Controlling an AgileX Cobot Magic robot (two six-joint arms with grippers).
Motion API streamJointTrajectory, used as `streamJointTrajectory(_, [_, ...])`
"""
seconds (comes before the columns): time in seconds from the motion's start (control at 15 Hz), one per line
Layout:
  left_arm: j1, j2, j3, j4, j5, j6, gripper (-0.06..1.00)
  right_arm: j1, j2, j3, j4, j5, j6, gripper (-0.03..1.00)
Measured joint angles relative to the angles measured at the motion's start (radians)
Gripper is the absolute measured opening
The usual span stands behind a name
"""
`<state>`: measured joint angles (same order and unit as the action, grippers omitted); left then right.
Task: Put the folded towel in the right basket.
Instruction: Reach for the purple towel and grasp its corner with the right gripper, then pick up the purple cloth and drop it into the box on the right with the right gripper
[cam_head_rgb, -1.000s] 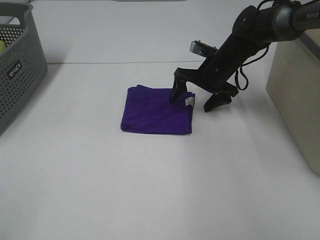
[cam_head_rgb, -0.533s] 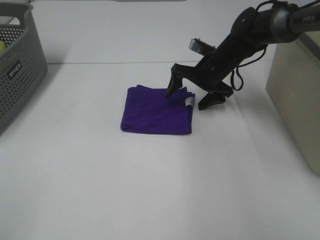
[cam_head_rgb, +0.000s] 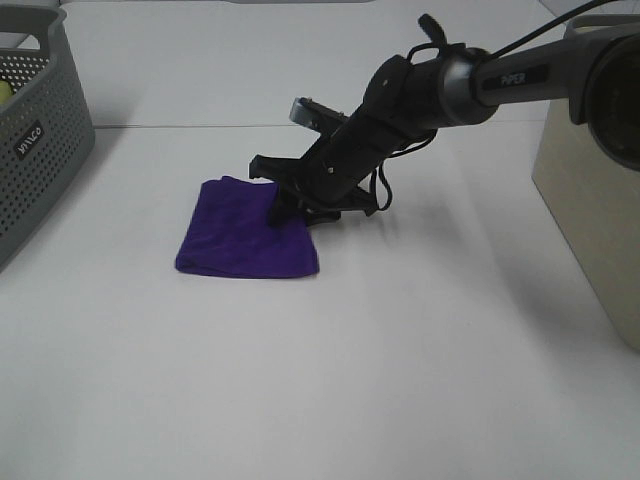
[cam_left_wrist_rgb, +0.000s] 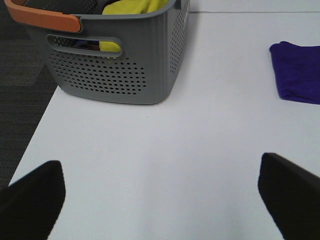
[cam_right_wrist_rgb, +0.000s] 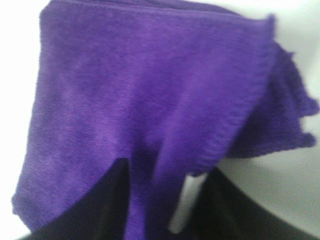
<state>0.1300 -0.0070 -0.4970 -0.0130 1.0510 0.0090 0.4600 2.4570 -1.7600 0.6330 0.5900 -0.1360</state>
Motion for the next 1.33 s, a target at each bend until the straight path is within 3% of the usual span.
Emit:
streamJointTrajectory(0.07, [0.000, 0.000, 0.000, 0.000, 0.000, 0.000, 0.99, 0.013, 0.007, 0.000, 0.003, -0.015, 0.002, 0.14])
streamJointTrajectory(0.13, [0.000, 0.000, 0.000, 0.000, 0.000, 0.000, 0.99, 0.021, 0.010, 0.000, 0.010, -0.024, 0.014, 0.03])
streamJointTrajectory(0.2, [0.000, 0.000, 0.000, 0.001, 0.000, 0.000, 0.99, 0.022, 0.010, 0.000, 0.010, -0.026, 0.017, 0.02])
streamJointTrajectory(0.47, [0.000, 0.000, 0.000, 0.001, 0.000, 0.000, 0.99, 0.022, 0.008, 0.000, 0.010, -0.024, 0.018, 0.02])
streamJointTrajectory(0.67, [0.000, 0.000, 0.000, 0.002, 0.000, 0.000, 0.99, 0.024, -0.073, 0.030, -0.055, 0.066, 0.019, 0.01])
streamJointTrajectory(0.87, [0.000, 0.000, 0.000, 0.002, 0.000, 0.000, 0.99, 0.024, -0.231, 0.035, -0.092, 0.096, 0.018, 0.01])
streamJointTrajectory(1.13, [0.000, 0.000, 0.000, 0.002, 0.000, 0.000, 0.99, 0.008, -0.548, 0.035, -0.280, 0.108, 0.045, 0.01])
streamJointTrajectory(1.33, [0.000, 0.000, 0.000, 0.002, 0.000, 0.000, 0.99, -0.110, -0.707, 0.035, -0.421, 0.124, 0.105, 0.01])
